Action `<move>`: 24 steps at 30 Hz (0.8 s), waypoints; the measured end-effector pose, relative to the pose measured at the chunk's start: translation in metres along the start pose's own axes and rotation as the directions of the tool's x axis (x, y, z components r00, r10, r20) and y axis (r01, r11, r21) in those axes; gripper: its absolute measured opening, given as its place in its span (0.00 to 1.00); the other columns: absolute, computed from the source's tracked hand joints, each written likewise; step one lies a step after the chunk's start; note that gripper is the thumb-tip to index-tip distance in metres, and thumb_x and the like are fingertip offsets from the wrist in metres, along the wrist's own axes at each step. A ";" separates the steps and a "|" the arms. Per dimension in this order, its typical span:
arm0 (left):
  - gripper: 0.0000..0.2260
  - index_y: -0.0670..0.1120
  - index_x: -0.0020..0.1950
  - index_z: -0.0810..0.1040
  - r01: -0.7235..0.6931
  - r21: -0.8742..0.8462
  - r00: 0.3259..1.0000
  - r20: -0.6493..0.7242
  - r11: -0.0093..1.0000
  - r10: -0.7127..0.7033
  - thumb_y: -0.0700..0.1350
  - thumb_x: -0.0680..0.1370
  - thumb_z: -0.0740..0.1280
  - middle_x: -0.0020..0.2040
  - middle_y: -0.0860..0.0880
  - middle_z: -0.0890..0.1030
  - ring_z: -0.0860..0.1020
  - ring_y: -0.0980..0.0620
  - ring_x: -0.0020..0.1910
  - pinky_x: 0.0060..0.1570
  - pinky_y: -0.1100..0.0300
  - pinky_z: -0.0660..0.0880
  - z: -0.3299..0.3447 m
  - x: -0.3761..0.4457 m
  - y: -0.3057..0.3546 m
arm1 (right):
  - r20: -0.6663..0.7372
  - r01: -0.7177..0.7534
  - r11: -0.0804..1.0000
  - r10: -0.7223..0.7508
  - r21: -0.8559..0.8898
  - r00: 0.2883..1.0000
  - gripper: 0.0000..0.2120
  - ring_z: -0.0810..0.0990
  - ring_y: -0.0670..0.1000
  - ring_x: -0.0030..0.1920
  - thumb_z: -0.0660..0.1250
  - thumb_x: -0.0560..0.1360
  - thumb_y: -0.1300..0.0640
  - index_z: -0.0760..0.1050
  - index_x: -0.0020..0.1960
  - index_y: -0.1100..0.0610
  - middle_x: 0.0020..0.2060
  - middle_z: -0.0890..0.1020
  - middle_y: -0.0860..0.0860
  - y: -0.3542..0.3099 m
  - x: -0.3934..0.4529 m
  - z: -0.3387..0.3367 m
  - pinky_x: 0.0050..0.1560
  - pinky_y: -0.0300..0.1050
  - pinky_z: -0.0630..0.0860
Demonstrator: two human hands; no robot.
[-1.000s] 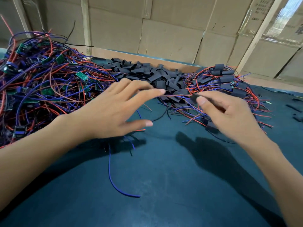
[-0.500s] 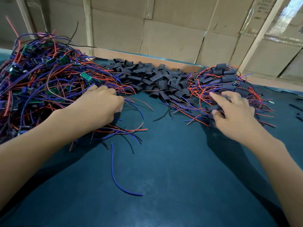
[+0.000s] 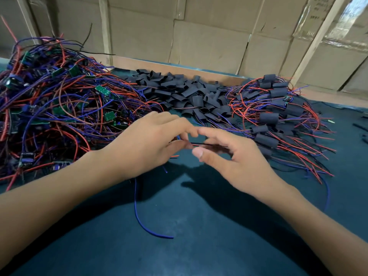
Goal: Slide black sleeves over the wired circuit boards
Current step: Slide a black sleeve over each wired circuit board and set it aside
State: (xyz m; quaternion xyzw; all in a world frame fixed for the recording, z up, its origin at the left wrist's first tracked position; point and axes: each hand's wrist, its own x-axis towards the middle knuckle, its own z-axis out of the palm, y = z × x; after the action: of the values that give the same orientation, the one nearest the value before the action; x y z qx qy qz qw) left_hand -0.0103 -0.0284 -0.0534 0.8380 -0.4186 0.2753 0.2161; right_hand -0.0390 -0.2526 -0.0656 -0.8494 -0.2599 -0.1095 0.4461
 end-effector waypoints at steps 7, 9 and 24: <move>0.23 0.53 0.70 0.72 0.162 0.027 0.977 0.135 0.986 -0.165 0.59 0.77 0.66 0.56 0.57 0.78 0.75 0.57 0.56 0.59 0.58 0.73 -0.002 -0.004 -0.009 | -0.218 -0.054 0.997 0.066 0.060 0.974 0.07 0.84 0.46 0.34 0.70 0.78 0.64 0.85 0.48 0.54 0.35 0.86 0.51 0.002 0.008 -0.027 0.43 0.34 0.78; 0.20 0.55 0.67 0.76 0.201 0.091 0.960 0.181 0.975 -0.215 0.60 0.78 0.65 0.56 0.59 0.79 0.76 0.57 0.57 0.59 0.56 0.75 -0.006 -0.005 -0.017 | -0.379 -0.045 0.999 0.049 0.021 0.924 0.07 0.84 0.46 0.35 0.70 0.79 0.64 0.85 0.48 0.54 0.34 0.86 0.50 0.003 0.009 -0.038 0.44 0.35 0.79; 0.08 0.55 0.56 0.81 0.200 0.133 0.904 0.357 0.971 -0.236 0.53 0.82 0.63 0.49 0.55 0.76 0.73 0.52 0.54 0.58 0.52 0.71 0.007 -0.004 -0.023 | -0.166 -0.143 0.698 0.035 -0.701 0.985 0.05 0.83 0.54 0.54 0.72 0.76 0.53 0.85 0.51 0.50 0.52 0.85 0.47 0.008 0.007 -0.072 0.61 0.57 0.76</move>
State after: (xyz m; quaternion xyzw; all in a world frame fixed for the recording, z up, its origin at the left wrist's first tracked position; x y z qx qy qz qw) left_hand 0.0085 -0.0171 -0.0642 0.9255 -0.3421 0.1058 0.1234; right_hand -0.0259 -0.3121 -0.0268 -0.9573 -0.1241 -0.2386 0.1061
